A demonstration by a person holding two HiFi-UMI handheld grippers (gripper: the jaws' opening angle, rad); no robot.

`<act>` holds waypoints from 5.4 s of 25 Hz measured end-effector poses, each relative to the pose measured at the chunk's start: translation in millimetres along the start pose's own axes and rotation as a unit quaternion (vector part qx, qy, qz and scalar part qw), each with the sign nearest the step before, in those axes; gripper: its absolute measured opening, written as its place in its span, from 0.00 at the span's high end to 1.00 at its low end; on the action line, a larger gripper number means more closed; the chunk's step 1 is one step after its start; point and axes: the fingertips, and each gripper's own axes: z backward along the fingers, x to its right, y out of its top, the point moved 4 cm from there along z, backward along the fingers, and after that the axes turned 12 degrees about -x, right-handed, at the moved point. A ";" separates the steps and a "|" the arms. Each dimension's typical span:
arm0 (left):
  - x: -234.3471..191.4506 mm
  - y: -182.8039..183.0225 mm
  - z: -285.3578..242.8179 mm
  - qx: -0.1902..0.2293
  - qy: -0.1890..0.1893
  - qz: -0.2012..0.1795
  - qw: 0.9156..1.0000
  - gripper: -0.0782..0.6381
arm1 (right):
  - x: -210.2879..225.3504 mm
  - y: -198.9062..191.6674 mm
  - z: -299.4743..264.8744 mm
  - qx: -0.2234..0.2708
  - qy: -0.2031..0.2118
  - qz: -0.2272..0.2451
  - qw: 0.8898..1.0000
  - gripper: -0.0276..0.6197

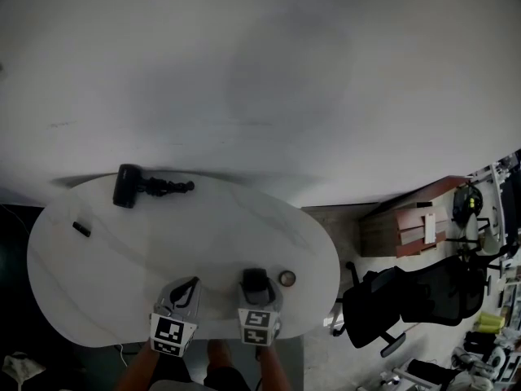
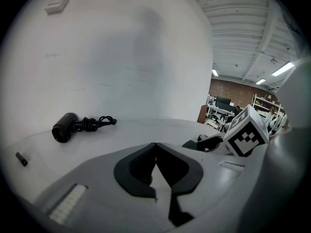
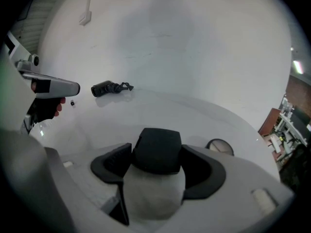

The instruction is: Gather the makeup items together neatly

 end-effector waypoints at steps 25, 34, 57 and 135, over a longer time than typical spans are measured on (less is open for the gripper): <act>6.7 10.4 12.1 0.011 0.008 -0.004 1.000 0.88 | 4.1 11.3 11.9 0.021 0.010 -0.024 0.999 0.44; -1.2 47.2 39.8 0.056 0.025 -0.009 0.998 0.88 | -0.8 61.8 57.0 0.087 0.021 -0.007 0.996 0.44; -46.6 82.9 164.9 0.162 0.134 0.022 0.977 0.88 | -105.1 148.4 169.0 0.254 0.085 0.117 0.956 0.83; -379.0 -194.1 220.6 0.044 0.253 0.256 0.932 0.88 | -523.5 198.4 -101.5 0.070 0.241 0.362 0.898 0.62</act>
